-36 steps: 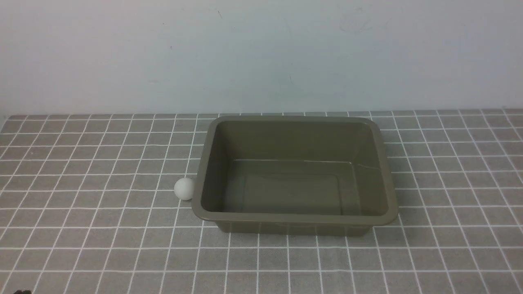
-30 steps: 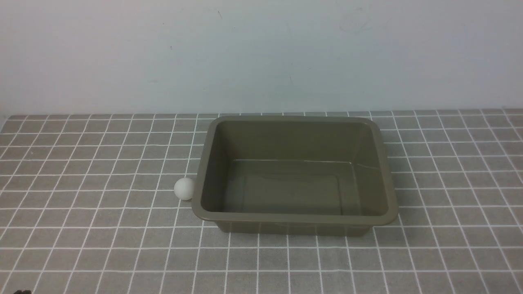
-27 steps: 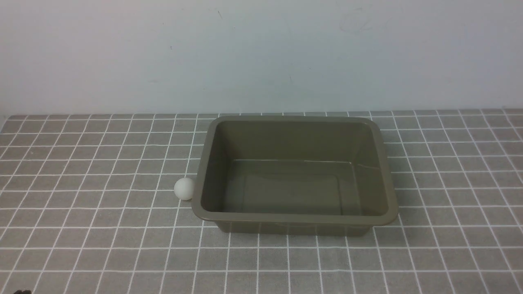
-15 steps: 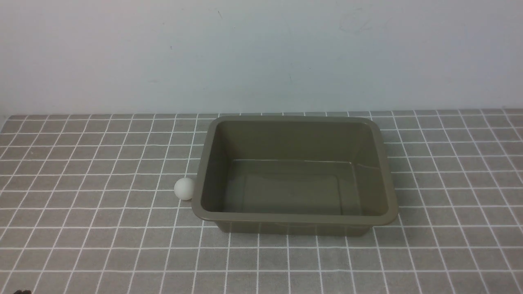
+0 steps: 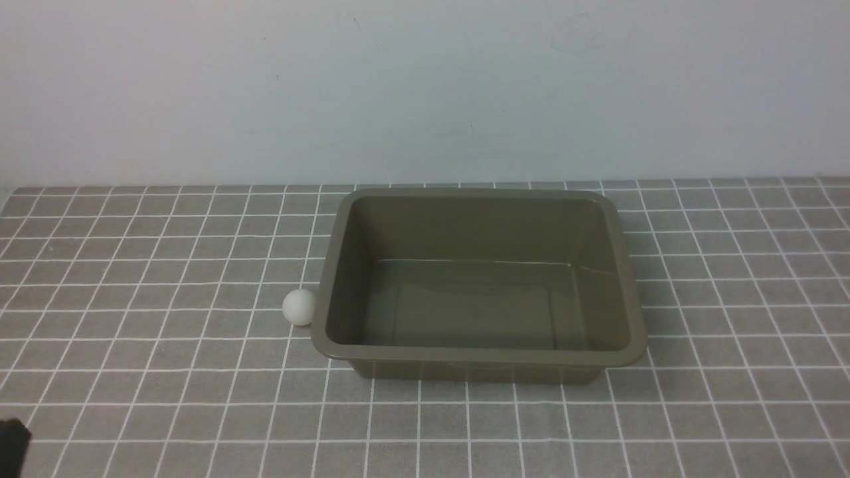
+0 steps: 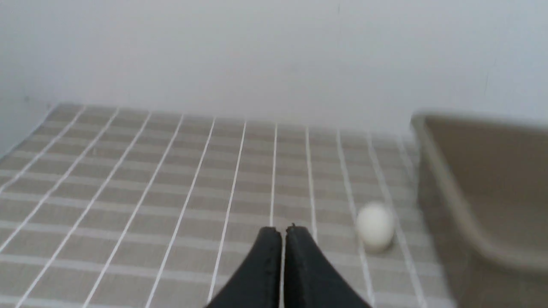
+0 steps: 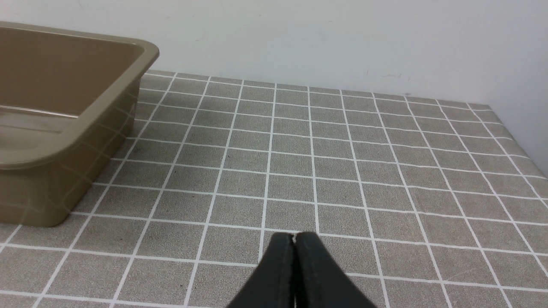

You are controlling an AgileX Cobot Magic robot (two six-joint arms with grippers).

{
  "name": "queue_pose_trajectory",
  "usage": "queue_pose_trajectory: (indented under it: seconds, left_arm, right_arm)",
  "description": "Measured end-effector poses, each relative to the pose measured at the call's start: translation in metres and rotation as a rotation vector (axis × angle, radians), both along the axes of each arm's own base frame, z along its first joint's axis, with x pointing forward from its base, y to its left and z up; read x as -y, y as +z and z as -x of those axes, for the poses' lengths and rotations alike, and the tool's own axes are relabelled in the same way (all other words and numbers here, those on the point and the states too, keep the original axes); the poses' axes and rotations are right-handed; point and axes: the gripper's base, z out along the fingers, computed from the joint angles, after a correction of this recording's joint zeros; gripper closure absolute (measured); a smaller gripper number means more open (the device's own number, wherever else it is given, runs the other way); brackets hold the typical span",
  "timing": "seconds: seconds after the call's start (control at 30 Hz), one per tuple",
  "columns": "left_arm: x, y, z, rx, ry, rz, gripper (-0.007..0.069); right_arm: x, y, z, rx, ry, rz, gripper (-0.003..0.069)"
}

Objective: Put the table tennis balls into the box on the grey coffee tablecloth.
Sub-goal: 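Reach for and grasp a ping pong ball on the table beside the basket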

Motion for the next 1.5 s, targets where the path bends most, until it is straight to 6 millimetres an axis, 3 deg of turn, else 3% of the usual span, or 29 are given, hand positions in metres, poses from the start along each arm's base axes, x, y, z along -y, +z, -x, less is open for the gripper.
queue_pose_trajectory:
  seconds: [0.2, 0.3, 0.4, 0.53, 0.57, 0.6, 0.7, 0.77, 0.8, 0.97, 1.23, 1.37, 1.5]
  left_arm:
    - [-0.012, 0.036, 0.007, 0.390, 0.083, 0.283, 0.0629]
    - [-0.009, 0.065, 0.009, 0.379, 0.040, 0.316, 0.0629]
    - [0.001, 0.116, -0.006, 0.105, -0.023, 0.200, 0.0629]
    - [0.008, 0.140, -0.049, -0.455, -0.070, 0.091, 0.0629]
    - [0.008, 0.143, -0.056, -0.492, -0.074, 0.083, 0.0629]
    - [0.010, 0.143, -0.080, -0.715, -0.103, 0.045, 0.0629]
    - [0.011, 0.130, -0.124, -0.995, -0.152, 0.005, 0.0629]
    - [0.013, 0.107, -0.166, -1.138, -0.195, -0.011, 0.0629]
    - [0.013, 0.105, -0.169, -1.145, -0.200, -0.008, 0.0629]
    - [0.027, 0.054, -0.236, -1.289, -0.323, -0.033, 0.0629]
    - [0.054, 0.041, -0.283, -1.233, -0.378, -0.095, 0.0629]
    - [0.063, 0.023, -0.309, -1.238, -0.402, -0.123, 0.0624]
    - [0.073, 0.005, -0.325, -1.225, -0.458, -0.197, 0.0543]
  right_arm:
    - [0.000, 0.000, 0.000, 0.000, 0.000, 0.000, 0.0672]
    - [0.000, 0.000, 0.000, 0.000, 0.000, 0.000, 0.0672]
    - [0.000, 0.000, 0.000, 0.000, 0.000, 0.000, 0.0672]
    - [0.000, 0.000, 0.000, 0.000, 0.000, 0.000, 0.0672]
    - [0.000, 0.000, 0.000, 0.000, 0.000, 0.000, 0.0672]
    - [0.000, 0.000, 0.000, 0.000, 0.000, 0.000, 0.0672]
    - [0.000, 0.000, 0.000, 0.000, 0.000, 0.000, 0.0672]
    - [0.000, 0.000, 0.000, 0.000, 0.000, 0.000, 0.0672]
    - [0.000, 0.000, 0.000, 0.000, 0.000, 0.000, 0.0672]
    - [0.000, 0.000, 0.000, 0.000, 0.000, 0.000, 0.0672]
    - [0.000, 0.000, 0.000, 0.000, 0.000, 0.000, 0.0672]
    - [0.000, 0.000, 0.000, 0.000, 0.000, 0.000, 0.0672]
    - [0.000, 0.000, 0.000, 0.000, 0.000, 0.000, 0.0672]
